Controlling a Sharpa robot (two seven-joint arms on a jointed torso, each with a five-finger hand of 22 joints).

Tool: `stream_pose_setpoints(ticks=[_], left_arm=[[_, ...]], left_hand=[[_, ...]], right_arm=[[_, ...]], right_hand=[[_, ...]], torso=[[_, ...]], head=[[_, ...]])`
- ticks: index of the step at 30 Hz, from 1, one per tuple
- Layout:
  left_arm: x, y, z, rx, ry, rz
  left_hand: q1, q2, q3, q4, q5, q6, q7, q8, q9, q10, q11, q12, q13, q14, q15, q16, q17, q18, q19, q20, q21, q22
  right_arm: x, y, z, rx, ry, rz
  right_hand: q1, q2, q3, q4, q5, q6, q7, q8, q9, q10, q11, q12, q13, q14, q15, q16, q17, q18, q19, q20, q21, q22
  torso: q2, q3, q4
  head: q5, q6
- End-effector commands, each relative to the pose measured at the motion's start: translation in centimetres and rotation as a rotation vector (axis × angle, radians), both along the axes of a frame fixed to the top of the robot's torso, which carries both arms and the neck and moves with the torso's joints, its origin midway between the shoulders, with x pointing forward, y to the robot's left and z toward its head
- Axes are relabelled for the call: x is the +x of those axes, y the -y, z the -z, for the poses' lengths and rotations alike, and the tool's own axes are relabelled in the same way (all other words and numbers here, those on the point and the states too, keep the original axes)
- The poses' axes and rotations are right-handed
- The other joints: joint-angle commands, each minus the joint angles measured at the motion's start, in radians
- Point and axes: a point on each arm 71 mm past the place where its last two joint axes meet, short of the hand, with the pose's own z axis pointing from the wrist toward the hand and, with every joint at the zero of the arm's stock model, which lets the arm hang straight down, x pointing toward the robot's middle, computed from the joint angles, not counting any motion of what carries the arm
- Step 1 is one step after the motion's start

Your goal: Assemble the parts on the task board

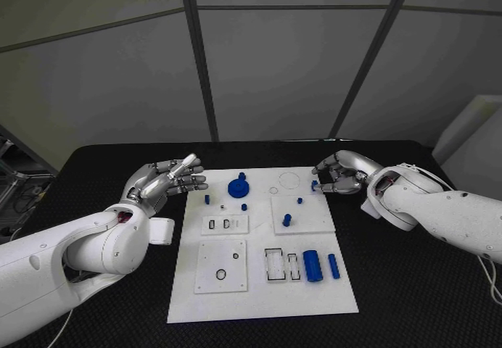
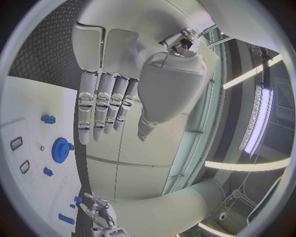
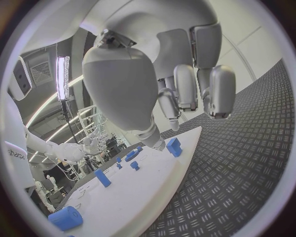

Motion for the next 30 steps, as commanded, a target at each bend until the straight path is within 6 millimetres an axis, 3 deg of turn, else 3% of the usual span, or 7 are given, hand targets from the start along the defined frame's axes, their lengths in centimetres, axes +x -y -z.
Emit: stream_pose_setpoints(ticks=[1,10,17,30], left_arm=[[0.0,0.1,-0.2,0.003,0.017,0.015],[0.0,0.1,-0.1,0.003,0.017,0.014],[0.1,0.0,-0.1,0.004,0.016,0.013],[0.1,0.0,-0.1,0.004,0.015,0.013]], left_hand=[[0.008,-0.001,-0.001,-0.005,0.001,0.002,0.005,-0.003,-0.001,0.005,0.000,-0.005,-0.001,-0.002,0.002,-0.005,0.001,0.010,-0.005,0.001,-0.007,-0.001],[0.008,-0.001,-0.001,-0.005,0.001,0.002,0.005,-0.003,-0.001,0.005,0.000,-0.005,-0.001,-0.002,0.002,-0.005,0.001,0.010,-0.005,0.001,-0.007,-0.001],[0.008,-0.001,-0.001,-0.005,0.001,0.002,0.005,-0.003,-0.001,0.005,0.000,-0.005,-0.001,-0.002,0.002,-0.005,0.001,0.010,-0.005,0.001,-0.007,-0.001],[0.008,-0.001,-0.001,-0.005,0.001,0.002,0.005,-0.003,-0.001,0.005,0.000,-0.005,-0.001,-0.002,0.002,-0.005,0.001,0.010,-0.005,0.001,-0.007,-0.001]], right_arm=[[-0.1,-0.1,0.1,0.003,-0.015,-0.023],[0.1,0.1,0.3,-0.001,-0.024,-0.014],[0.2,0.0,0.6,-0.005,-0.037,-0.010],[0.4,-0.3,1.6,-0.017,-0.074,-0.010]], right_hand=[[0.008,0.002,-0.010,0.000,0.007,-0.003,0.004,-0.003,0.000,0.002,0.001,0.003,0.001,0.069,-0.003,0.005,0.071,0.009,-0.001,-0.002,0.000,0.001],[0.006,0.007,-0.014,0.002,0.012,0.003,0.007,-0.001,0.001,0.004,0.003,0.005,0.004,0.070,-0.001,0.007,0.075,0.009,0.000,0.000,0.001,0.003],[0.013,0.020,-0.014,0.000,0.014,0.022,0.009,0.006,0.004,0.008,0.005,0.011,0.010,0.071,0.002,0.010,0.082,0.008,0.004,0.002,0.003,0.008],[0.021,0.032,-0.011,-0.005,0.015,0.044,0.007,0.013,0.006,0.015,0.003,0.018,0.020,0.073,0.001,0.014,0.091,0.006,0.009,0.003,0.008,0.018]], torso=[[0.000,0.0011,-0.0016],[-0.001,-0.0004,0.0011],[0.000,0.0003,-0.0013],[-0.001,0.0001,0.0002]], head=[[0.000,-0.001],[-0.004,-0.004],[-0.003,-0.004],[-0.005,-0.009]])
